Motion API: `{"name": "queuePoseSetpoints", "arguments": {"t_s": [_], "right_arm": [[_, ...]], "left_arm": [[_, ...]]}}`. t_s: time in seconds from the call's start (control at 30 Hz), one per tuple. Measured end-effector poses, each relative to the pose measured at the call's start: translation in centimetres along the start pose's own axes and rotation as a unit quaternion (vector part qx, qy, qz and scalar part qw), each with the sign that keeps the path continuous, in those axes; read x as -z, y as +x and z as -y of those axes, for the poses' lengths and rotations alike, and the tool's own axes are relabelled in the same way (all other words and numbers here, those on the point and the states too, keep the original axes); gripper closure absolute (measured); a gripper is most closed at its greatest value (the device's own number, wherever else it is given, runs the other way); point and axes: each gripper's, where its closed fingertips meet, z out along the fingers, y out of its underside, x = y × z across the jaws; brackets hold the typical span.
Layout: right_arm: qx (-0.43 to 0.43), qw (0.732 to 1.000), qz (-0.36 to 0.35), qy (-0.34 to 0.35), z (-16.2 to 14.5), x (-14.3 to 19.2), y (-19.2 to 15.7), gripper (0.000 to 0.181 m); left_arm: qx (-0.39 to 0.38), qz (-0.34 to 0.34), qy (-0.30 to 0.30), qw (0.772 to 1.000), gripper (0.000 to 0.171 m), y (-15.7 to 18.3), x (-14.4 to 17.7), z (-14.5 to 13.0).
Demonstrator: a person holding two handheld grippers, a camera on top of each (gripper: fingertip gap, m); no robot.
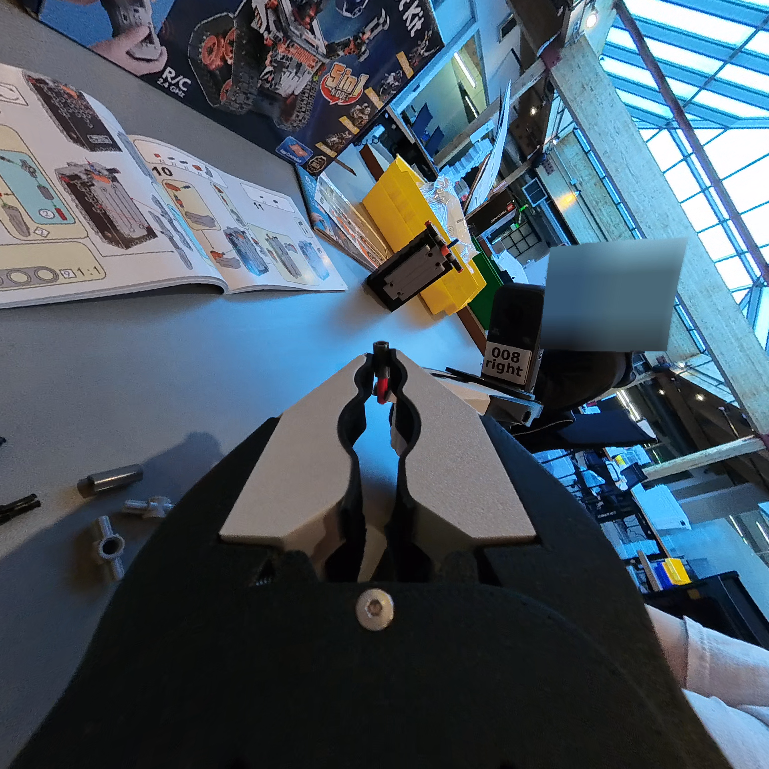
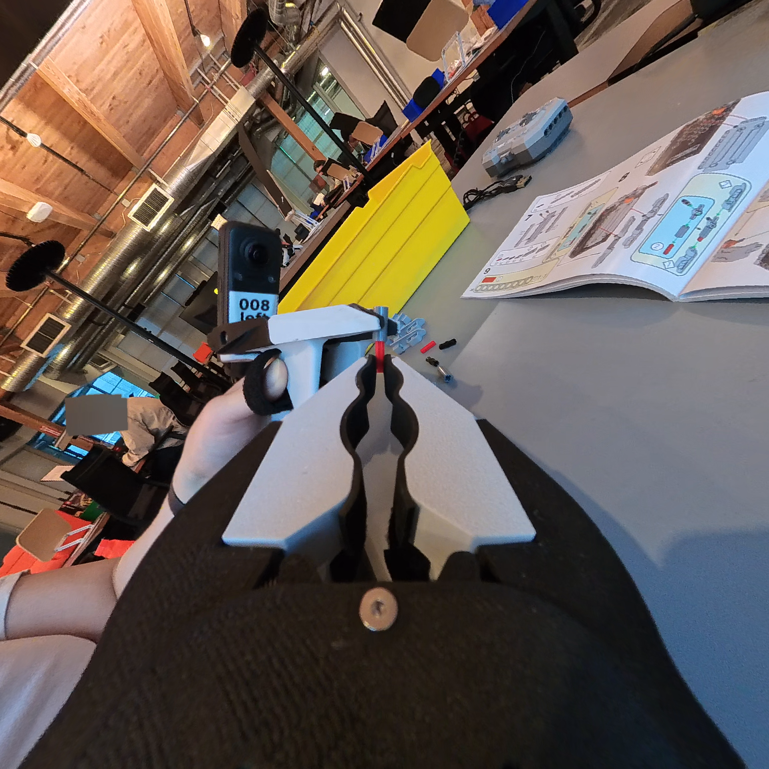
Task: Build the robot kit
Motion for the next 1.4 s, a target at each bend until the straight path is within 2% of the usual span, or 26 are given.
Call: {"name": "queuePoseSetpoints", "arguments": {"t_s": [0.23, 0.57, 0.73, 0.97, 1.07, 1.2, 1.4], "right_arm": [[0.013, 1.000, 0.000, 0.012, 0.36, 0.22, -0.22, 0.180], [0.031, 1.000, -0.004, 0.006, 0.21, 0.26, -0.37, 0.180], [0.077, 0.997, -0.028, -0.004, -0.09, -0.03, -0.46, 0.180], [0.096, 0.995, -0.039, -0.010, -0.27, -0.13, -0.48, 0.180], [0.068, 0.998, -0.016, 0.004, 0.11, 0.07, -0.76, 0.180], [0.035, 0.999, -0.003, 0.013, 0.41, 0.39, -0.52, 0.180], [0.083, 0.996, -0.029, 0.002, 0.10, 0.17, -0.54, 0.180]], "left_arm": [[-0.002, -0.011, 0.023, 1.000, 0.167, 0.44, -0.11, 0.22], [-0.056, -0.011, -0.007, 0.998, 0.167, 0.71, 0.03, -0.04], [-0.037, -0.015, -0.038, 0.998, 0.167, 0.51, 0.40, -0.21], [-0.021, -0.016, -0.053, 0.998, 0.167, 0.38, 0.56, -0.37], [-0.048, -0.031, -0.044, 0.997, 0.167, 0.92, 0.58, -0.15], [-0.041, -0.038, -0.022, 0.998, 0.167, 0.97, 0.22, -0.04], [-0.066, -0.022, -0.045, 0.997, 0.167, 0.84, 0.31, -0.28]]}}
